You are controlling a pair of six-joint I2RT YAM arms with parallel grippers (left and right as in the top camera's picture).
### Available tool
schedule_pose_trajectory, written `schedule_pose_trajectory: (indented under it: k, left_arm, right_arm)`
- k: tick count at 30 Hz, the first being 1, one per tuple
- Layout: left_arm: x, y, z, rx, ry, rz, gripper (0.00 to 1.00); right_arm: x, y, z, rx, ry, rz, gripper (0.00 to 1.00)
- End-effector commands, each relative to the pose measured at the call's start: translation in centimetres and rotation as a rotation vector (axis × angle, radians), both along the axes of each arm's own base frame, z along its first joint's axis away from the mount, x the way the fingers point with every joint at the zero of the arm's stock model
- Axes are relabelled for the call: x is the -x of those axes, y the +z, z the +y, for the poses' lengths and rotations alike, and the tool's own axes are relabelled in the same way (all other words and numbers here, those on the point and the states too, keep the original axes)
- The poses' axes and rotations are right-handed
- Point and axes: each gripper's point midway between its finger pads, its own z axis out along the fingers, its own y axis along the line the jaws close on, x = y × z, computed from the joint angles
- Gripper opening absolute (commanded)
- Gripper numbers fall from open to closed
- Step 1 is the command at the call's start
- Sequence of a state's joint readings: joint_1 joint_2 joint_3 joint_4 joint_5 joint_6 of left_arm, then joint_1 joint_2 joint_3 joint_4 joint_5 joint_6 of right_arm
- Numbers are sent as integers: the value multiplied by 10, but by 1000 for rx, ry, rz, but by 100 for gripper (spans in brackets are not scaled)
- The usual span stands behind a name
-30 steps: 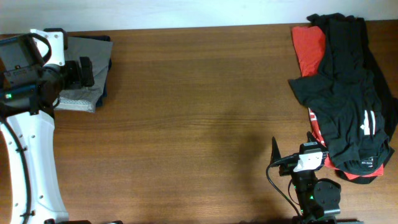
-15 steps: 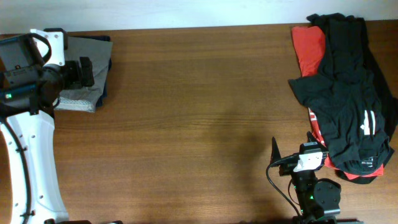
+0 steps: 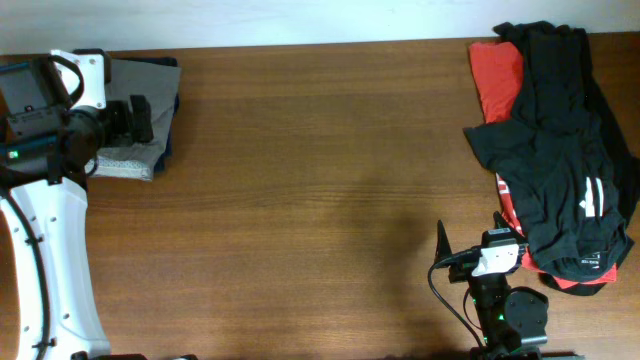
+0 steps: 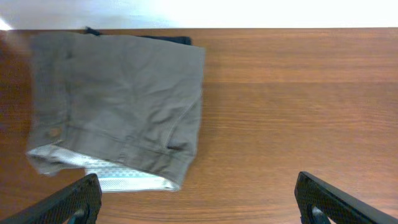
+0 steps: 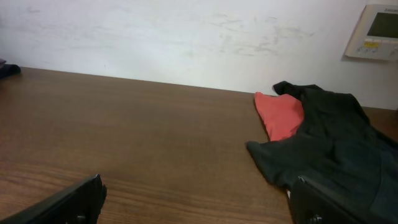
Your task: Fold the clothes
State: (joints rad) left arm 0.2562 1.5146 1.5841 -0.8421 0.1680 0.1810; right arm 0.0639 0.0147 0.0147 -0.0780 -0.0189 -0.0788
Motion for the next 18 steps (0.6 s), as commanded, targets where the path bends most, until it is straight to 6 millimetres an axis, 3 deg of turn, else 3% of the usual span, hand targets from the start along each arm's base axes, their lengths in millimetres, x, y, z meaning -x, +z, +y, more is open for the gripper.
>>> schedule_pose_trajectory:
  k: [1, 6, 10, 14, 18]
  left_arm:
    - [7, 12, -26, 91, -92, -53, 99]
    - [9, -2, -56, 94, -177, -121, 99]
    - [18, -27, -85, 74, -251, -213, 99]
    - [39, -59, -110, 67, -325, -316, 99]
    - [70, -91, -121, 73, -366, -383, 99]
  right_arm:
    - [0, -3, -4, -7, -22, 1, 99]
    - [0, -3, -4, -7, -22, 1, 99]
    - [0, -3, -4, -7, -22, 1, 99]
    - [0, -3, -4, -7, -22, 1, 99]
    - [0, -3, -4, -7, -22, 2, 99]
